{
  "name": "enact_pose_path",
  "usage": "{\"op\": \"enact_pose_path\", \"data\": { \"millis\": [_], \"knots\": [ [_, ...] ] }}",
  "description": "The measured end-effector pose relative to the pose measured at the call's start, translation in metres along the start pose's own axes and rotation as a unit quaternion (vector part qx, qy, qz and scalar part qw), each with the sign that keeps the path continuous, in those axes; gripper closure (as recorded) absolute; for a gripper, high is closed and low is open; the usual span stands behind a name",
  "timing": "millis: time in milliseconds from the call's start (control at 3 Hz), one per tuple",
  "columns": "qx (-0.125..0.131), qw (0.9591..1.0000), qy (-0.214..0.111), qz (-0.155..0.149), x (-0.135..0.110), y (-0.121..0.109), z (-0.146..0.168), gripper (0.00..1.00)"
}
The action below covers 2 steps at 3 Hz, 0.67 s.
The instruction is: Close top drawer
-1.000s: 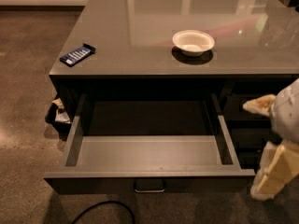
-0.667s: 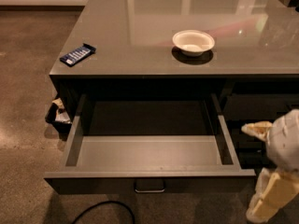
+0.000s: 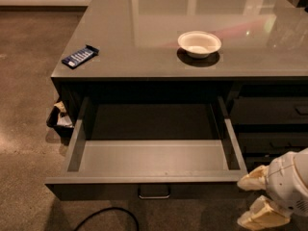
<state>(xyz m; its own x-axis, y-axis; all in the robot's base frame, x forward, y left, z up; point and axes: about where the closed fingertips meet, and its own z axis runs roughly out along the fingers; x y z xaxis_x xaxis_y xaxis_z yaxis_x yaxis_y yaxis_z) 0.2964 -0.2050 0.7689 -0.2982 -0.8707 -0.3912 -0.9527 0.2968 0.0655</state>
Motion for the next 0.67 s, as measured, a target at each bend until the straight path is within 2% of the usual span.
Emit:
{"op": "enact_pose_path", "data": {
  "millis": [667],
  "knots": [
    [-0.018, 0.9995, 0.02, 0.017, 0.02, -0.013, 0.047, 0.89]
  ]
}}
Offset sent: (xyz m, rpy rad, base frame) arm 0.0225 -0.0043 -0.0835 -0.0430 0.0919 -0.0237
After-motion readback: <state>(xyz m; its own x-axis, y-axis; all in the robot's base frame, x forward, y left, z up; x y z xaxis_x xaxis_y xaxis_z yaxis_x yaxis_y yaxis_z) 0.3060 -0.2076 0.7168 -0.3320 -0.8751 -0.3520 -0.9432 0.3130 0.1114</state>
